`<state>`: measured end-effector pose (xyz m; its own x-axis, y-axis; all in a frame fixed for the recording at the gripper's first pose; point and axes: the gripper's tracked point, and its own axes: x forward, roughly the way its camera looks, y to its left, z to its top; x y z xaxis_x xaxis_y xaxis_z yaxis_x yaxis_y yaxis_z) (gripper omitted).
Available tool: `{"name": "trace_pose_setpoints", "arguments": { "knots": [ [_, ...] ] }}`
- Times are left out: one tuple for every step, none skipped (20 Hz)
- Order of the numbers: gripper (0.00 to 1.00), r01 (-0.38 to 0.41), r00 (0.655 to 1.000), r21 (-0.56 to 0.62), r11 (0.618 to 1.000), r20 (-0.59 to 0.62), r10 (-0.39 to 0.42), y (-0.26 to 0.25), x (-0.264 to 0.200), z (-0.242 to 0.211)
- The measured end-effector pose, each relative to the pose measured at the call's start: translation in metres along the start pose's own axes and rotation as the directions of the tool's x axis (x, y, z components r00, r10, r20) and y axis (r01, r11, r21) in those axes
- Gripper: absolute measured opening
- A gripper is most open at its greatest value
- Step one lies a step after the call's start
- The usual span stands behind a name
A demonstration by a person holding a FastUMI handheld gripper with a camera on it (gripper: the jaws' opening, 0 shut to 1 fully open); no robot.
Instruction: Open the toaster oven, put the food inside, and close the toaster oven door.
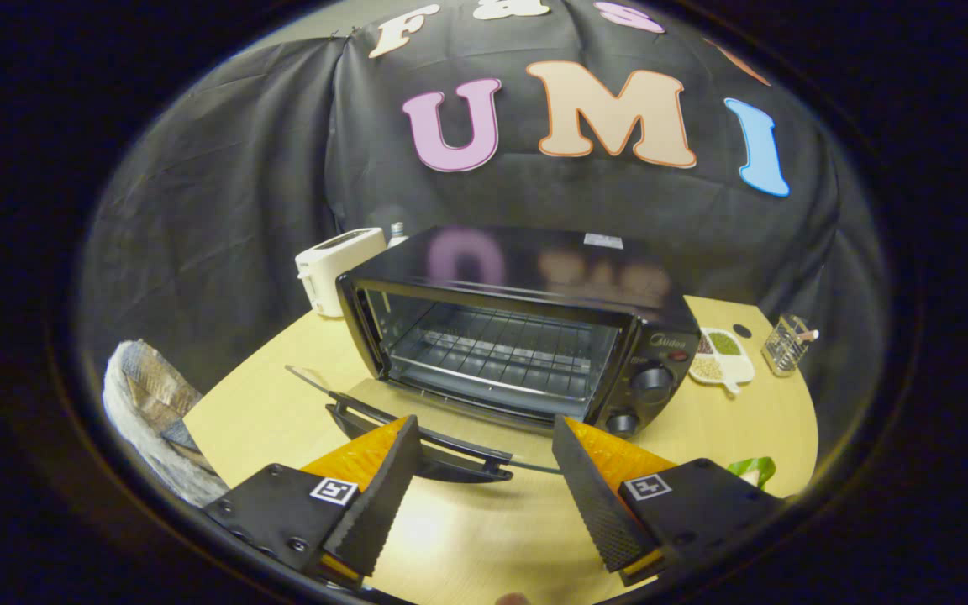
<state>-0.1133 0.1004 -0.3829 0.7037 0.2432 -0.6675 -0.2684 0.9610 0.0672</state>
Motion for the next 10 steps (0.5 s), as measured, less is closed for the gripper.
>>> {"name": "trace_pose_setpoints", "arguments": {
  "knots": [
    [0.99, -0.006, 1.000, 0.003, 1.000, -0.012, 0.006, 0.002, -0.001, -0.005],
    [0.99, -0.013, 1.000, 0.003, 1.000, -0.027, 0.013, 0.004, -0.001, -0.011],
    [0.99, -0.021, 0.999, 0.002, 1.000, -0.045, 0.021, 0.007, -0.001, -0.017],
    [0.99, -0.030, 0.997, 0.001, 1.000, -0.064, 0.030, 0.010, 0.000, -0.023],
    [0.99, -0.040, 0.995, 0.000, 0.999, -0.088, 0.039, 0.012, 0.000, -0.030],
    [0.99, -0.046, 0.993, 0.001, 0.999, -0.110, 0.046, 0.014, 0.000, -0.038],
    [1.00, -0.050, 0.991, -0.001, 0.999, -0.126, 0.050, 0.016, 0.001, -0.045],
    [1.00, -0.053, 0.989, -0.007, 0.999, -0.139, 0.052, 0.017, 0.002, -0.050],
    [1.00, -0.057, 0.986, -0.018, 0.998, -0.156, 0.053, 0.019, 0.002, -0.058],
    [1.00, -0.060, 0.983, -0.030, 0.998, -0.178, 0.054, 0.019, 0.004, -0.065]
  ]
}}
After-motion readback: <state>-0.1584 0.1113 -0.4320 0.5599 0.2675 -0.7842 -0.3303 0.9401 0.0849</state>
